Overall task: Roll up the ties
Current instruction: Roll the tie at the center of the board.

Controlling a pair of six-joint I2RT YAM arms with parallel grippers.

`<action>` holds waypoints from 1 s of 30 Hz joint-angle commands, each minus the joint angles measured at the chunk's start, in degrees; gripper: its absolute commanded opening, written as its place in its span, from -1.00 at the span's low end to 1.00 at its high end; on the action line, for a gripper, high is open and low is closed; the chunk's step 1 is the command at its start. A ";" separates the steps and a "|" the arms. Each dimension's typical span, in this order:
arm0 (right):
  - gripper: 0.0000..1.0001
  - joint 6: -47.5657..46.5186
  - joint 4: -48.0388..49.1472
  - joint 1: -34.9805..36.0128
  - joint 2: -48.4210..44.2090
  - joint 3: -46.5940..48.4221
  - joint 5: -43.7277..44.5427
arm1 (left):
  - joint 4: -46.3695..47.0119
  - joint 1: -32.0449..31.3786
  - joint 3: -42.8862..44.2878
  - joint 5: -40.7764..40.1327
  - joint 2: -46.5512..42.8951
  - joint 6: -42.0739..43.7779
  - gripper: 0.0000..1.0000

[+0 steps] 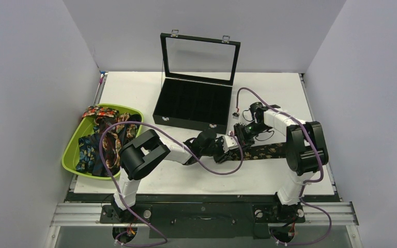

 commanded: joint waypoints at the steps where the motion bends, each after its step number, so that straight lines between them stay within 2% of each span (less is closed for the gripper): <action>1: -0.99 -3.83 -1.32 -0.40 2.52 -0.32 6.51 | -10.97 0.61 -1.09 -5.28 0.53 2.21 -0.68; 3: -1.00 -6.02 -2.55 -1.37 3.72 -0.17 8.44 | -10.44 1.35 -1.93 -2.61 -0.54 2.08 -0.39; 4: -1.00 -7.33 -3.14 -2.16 4.24 -0.30 9.28 | -9.73 2.05 -2.64 -1.60 -1.06 2.01 -0.16; 6: -1.00 -7.90 -3.43 -3.31 4.91 0.02 11.95 | -7.83 2.88 -3.91 0.50 -2.52 1.74 0.05; 8: -1.00 -8.53 -3.93 -4.09 5.72 0.87 14.37 | -6.01 3.63 -4.72 2.75 -3.77 1.33 0.16; 14: -1.00 -9.77 -4.35 -3.33 6.44 1.71 19.18 | -1.60 3.74 -4.16 6.09 -5.44 -2.21 0.40; 21: -1.00 -10.75 -4.40 -1.25 5.91 1.66 20.43 | 3.56 1.83 -2.28 7.19 -3.86 -4.75 0.66; 30: -1.00 -11.37 -2.59 0.00 7.95 2.09 20.11 | 4.67 1.19 4.06 5.80 0.94 -4.24 0.71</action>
